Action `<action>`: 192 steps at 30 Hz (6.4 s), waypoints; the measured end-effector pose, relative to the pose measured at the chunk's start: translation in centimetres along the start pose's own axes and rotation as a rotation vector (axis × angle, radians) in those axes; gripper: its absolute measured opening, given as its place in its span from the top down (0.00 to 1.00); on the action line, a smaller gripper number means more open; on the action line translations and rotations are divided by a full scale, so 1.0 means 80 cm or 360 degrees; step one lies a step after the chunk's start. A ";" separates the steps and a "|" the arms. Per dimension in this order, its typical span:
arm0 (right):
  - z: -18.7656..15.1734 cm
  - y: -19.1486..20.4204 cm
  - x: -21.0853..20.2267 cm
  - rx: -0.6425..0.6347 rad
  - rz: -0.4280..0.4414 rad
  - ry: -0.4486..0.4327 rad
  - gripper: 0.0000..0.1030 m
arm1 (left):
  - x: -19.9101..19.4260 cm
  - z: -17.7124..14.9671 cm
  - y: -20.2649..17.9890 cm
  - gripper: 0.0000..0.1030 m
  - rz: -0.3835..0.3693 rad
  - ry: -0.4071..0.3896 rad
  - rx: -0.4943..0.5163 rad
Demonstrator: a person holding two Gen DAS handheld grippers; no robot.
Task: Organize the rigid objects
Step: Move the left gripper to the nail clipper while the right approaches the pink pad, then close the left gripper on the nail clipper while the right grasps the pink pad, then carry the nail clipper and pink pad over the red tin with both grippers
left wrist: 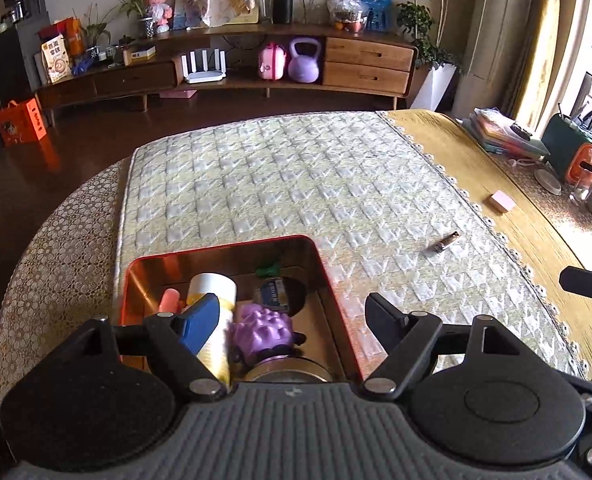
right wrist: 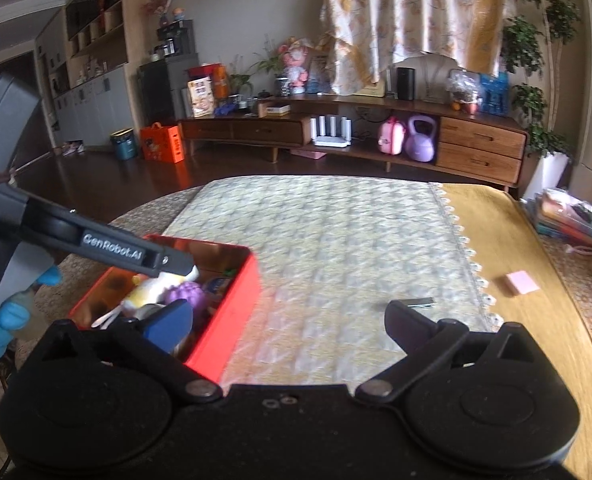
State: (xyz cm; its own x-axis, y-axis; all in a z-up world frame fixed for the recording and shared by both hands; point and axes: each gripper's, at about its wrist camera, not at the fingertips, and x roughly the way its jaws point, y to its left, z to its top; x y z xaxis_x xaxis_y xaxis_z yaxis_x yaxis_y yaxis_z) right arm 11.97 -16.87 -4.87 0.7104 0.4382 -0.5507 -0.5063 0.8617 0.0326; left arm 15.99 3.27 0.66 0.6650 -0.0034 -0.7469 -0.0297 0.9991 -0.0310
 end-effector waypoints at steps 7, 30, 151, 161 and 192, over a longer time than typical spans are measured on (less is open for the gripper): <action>-0.001 -0.049 -0.015 0.0041 -0.0129 -0.0010 0.00 | 0.012 0.004 -0.052 0.19 -0.0107 -0.0006 0.0089; -0.008 -0.231 0.041 0.0064 -0.0366 0.0095 0.00 | 0.140 0.054 -0.202 0.19 -0.0201 0.0077 0.0379; -0.118 -0.176 0.024 0.0413 -0.0008 0.0202 0.60 | 0.164 -0.043 -0.189 0.54 -0.0290 0.0253 0.0353; -0.117 -0.167 0.024 0.0392 -0.0002 0.0207 0.60 | 0.164 -0.043 -0.189 0.89 -0.0211 0.0212 0.0360; -0.038 -0.052 -0.054 0.0105 0.0055 0.0039 0.60 | 0.016 -0.016 -0.099 0.89 -0.0149 0.0071 0.0088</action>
State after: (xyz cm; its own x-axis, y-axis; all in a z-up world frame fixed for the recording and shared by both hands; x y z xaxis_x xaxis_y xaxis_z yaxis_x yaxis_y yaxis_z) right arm 9.52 -23.14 -5.14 0.6803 0.4624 -0.5687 -0.4965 0.8615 0.1066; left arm 16.12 -4.71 -0.88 0.6289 -0.0976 -0.7714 0.0731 0.9951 -0.0664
